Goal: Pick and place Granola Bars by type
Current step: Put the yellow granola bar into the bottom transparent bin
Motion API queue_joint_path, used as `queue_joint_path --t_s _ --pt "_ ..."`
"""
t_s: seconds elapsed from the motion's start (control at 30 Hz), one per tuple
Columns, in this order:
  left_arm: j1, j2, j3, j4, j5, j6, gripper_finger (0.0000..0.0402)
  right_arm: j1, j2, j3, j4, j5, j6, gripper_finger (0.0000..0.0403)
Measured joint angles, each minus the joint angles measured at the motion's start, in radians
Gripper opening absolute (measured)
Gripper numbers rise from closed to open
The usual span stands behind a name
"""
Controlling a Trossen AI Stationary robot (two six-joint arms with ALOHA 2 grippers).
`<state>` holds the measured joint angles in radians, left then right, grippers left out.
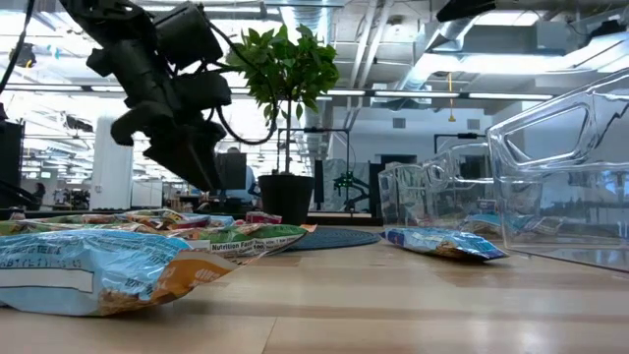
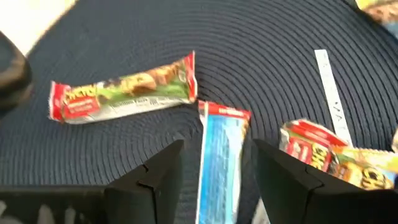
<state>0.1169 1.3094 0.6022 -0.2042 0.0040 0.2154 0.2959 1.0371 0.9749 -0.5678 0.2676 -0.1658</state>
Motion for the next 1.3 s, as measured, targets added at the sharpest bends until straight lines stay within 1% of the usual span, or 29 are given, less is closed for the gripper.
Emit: queue_joint_path --t_s 0.07,0.2,0.27,0.47,0.6,0.73,0.8,0.93,1.03,1.13,1.3 --pt "0.0 0.0 0.0 -0.03 0.013 -0.017 0.018 0.012 0.009 0.0 -0.001 0.0 0.0 0.0163" --pt "-0.003 0.0 0.0 -0.094 0.124 -0.057 0.018 0.044 0.012 0.0 -0.002 0.0 0.0 0.0163" --pt "-0.013 0.0 0.0 -0.126 0.156 -0.089 0.018 0.059 0.012 0.0 -0.003 0.0 0.0 0.0163" --pt "-0.099 0.0 0.0 -0.172 0.158 -0.172 0.018 0.1 0.012 0.0 -0.004 0.019 0.011 0.0163" --pt "-0.185 0.0 0.0 -0.172 0.131 -0.205 0.018 0.124 0.012 -0.015 0.006 0.041 0.016 0.0163" --pt "-0.252 0.0 0.0 -0.172 0.038 -0.22 0.018 0.14 0.008 -0.053 0.011 0.058 0.019 0.0163" --pt "-0.273 0.0 0.0 -0.171 0.009 -0.226 0.018 0.143 0.008 -0.072 0.022 0.058 0.019 0.0163" --pt "-0.295 0.001 0.0 -0.168 -0.018 -0.245 0.018 0.143 0.008 -0.09 0.029 0.065 0.027 0.0163" --pt "-0.304 0.025 0.0 -0.169 -0.018 -0.251 0.018 0.143 0.008 -0.098 0.025 0.11 0.011 0.0163" --pt "-0.307 0.076 0.0 -0.147 -0.019 -0.25 0.018 0.143 -0.007 -0.098 0.022 0.158 -0.005 0.0163" --pt "-0.303 0.154 0.004 -0.117 -0.029 -0.239 0.018 0.141 -0.071 -0.098 0.025 0.183 -0.018 0.0163"
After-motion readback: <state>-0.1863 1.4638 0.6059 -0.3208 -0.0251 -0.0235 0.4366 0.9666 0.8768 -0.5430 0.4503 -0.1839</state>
